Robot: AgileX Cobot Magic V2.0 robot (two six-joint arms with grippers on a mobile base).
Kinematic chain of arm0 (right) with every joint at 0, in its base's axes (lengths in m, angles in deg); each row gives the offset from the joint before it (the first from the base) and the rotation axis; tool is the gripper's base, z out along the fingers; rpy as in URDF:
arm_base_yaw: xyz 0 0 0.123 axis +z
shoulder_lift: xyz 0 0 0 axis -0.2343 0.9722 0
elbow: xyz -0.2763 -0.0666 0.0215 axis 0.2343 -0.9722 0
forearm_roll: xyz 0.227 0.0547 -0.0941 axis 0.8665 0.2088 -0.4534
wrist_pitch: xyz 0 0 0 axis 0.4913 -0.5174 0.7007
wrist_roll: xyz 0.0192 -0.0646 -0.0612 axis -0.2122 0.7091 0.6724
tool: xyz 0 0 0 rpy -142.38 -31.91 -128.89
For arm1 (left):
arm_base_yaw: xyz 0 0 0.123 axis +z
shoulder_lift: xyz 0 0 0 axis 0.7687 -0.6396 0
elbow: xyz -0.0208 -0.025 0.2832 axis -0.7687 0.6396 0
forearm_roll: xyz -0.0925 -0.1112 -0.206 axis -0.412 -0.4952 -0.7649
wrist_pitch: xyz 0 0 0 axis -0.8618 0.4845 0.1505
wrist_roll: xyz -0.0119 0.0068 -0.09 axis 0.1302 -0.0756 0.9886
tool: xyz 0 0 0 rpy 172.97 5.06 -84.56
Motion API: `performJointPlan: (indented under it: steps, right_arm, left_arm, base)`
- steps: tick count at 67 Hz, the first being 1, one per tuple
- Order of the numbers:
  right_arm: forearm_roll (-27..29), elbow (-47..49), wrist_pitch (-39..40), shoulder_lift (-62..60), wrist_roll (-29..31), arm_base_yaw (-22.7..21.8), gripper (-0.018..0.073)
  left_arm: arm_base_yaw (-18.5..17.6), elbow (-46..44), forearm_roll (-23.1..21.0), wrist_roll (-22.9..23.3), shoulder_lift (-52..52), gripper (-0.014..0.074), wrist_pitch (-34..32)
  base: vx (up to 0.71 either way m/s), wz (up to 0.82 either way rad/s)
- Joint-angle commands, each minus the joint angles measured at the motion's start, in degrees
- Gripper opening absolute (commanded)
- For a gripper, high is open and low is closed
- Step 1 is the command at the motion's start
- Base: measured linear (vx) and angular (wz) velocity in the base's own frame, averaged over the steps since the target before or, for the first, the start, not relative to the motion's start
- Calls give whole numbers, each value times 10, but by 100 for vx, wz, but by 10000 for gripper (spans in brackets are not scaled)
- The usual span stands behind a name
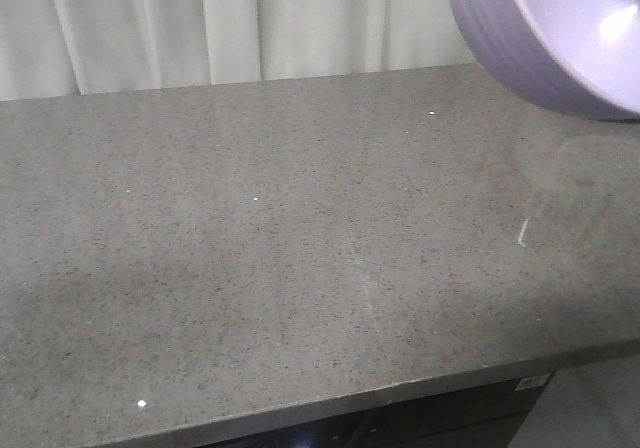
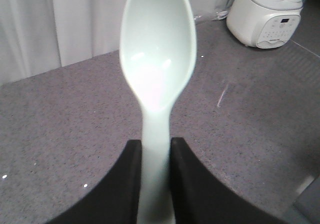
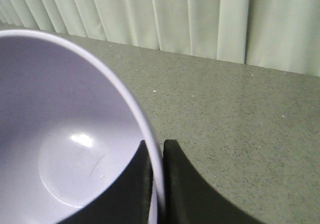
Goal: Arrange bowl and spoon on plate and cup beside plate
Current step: 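Turn the base toward the counter with the pale blue plate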
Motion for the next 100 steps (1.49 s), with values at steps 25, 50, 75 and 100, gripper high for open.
performJointPlan:
  steps: [25,50,75,100]
  right_arm:
    - [30,15,26,-9,-1,-3,-6]
    - [30,15,26,-9,-1,-3,-6]
    - [30,15,26,-9,-1,-3,-6]
    - [30,15,26,-9,-1,-3,-6]
  left_arm:
    - [-4,-14,-18,0,8,-7,-37]
    - [-4,-14,-18,0,8,-7,-37]
    - [-4,-14,-18,0,8,-7,-37]
    - [-4,-14,-18,0,8,-7,-37]
  base:
    - [1,-35]
    - [0,-29]
    - [1,-36]
    - [1,-43]
